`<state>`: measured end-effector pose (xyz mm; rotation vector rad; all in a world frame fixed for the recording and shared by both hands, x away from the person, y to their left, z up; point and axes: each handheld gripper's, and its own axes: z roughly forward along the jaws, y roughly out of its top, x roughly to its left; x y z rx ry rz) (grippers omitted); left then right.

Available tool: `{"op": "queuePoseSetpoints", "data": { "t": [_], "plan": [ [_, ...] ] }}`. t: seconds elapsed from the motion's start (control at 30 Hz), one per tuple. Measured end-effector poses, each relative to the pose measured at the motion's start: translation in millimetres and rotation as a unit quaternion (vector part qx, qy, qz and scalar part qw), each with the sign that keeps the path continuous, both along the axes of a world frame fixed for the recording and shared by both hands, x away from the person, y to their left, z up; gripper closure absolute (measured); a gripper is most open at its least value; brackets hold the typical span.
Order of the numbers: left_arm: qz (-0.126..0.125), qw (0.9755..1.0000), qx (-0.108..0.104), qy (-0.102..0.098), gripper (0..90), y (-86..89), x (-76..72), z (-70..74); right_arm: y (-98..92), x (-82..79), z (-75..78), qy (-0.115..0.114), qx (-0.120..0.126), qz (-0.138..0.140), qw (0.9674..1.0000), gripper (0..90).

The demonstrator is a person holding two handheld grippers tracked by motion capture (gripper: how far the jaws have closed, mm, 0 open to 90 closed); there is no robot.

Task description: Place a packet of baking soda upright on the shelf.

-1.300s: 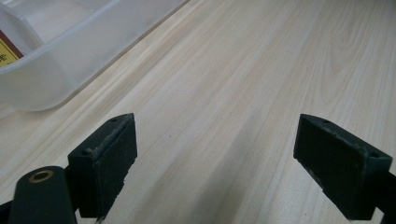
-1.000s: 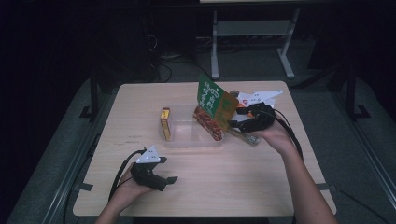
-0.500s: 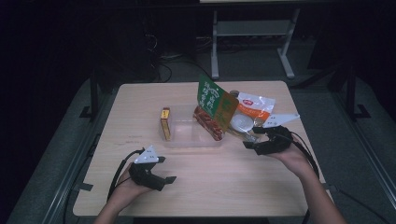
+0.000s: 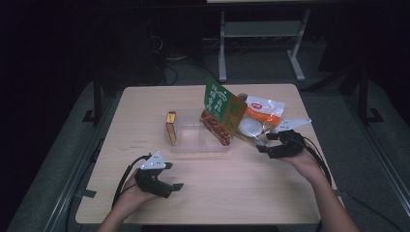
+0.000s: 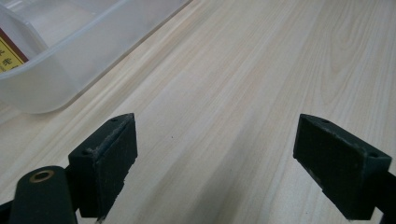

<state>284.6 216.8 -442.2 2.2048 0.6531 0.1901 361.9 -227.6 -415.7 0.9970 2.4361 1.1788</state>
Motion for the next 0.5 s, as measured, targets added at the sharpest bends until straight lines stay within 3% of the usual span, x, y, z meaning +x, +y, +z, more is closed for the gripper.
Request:
{"op": "queuePoseSetpoints", "data": {
  "t": [0.03,0.07,0.13,0.2,0.27,0.37,0.43,0.5],
  "plan": [
    [-0.002,1.0000,0.004,0.000,13.3,0.9,0.1,1.0,-0.1,8.3,-1.3,0.015,-0.007,-0.003,0.9999,56.2],
    [0.002,1.0000,-0.001,0.000,13.3,0.7,-0.4,1.3,-0.1,8.3,-1.3,0.015,-0.007,-0.003,0.9999,56.2],
    [0.002,1.0000,-0.003,-0.001,13.4,1.1,-0.1,1.5,-0.3,17.7,-1.0,0.017,-0.015,-0.014,0.9996,66.8],
    [0.002,1.0000,-0.002,0.000,13.4,1.0,0.2,0.8,-1.0,26.4,-1.5,0.015,-0.002,-0.022,0.9996,78.2],
    [0.001,1.0000,0.000,0.000,13.4,0.9,0.2,0.5,1.0,39.5,-2.6,0.015,-0.024,-0.037,0.9989,89.5],
    [0.000,1.0000,0.003,0.001,13.5,0.6,0.0,0.6,1.4,47.8,-3.7,0.007,-0.018,-0.040,0.9990,89.7],
    [0.001,1.0000,0.001,0.001,13.5,0.4,-0.1,0.2,7.5,61.3,-7.1,0.016,-0.040,-0.044,0.9981,89.8],
    [0.004,1.0000,-0.002,0.003,13.5,0.3,-0.2,-0.3,9.5,65.5,-8.8,0.016,-0.035,-0.044,0.9983,89.8]
  ]
}}
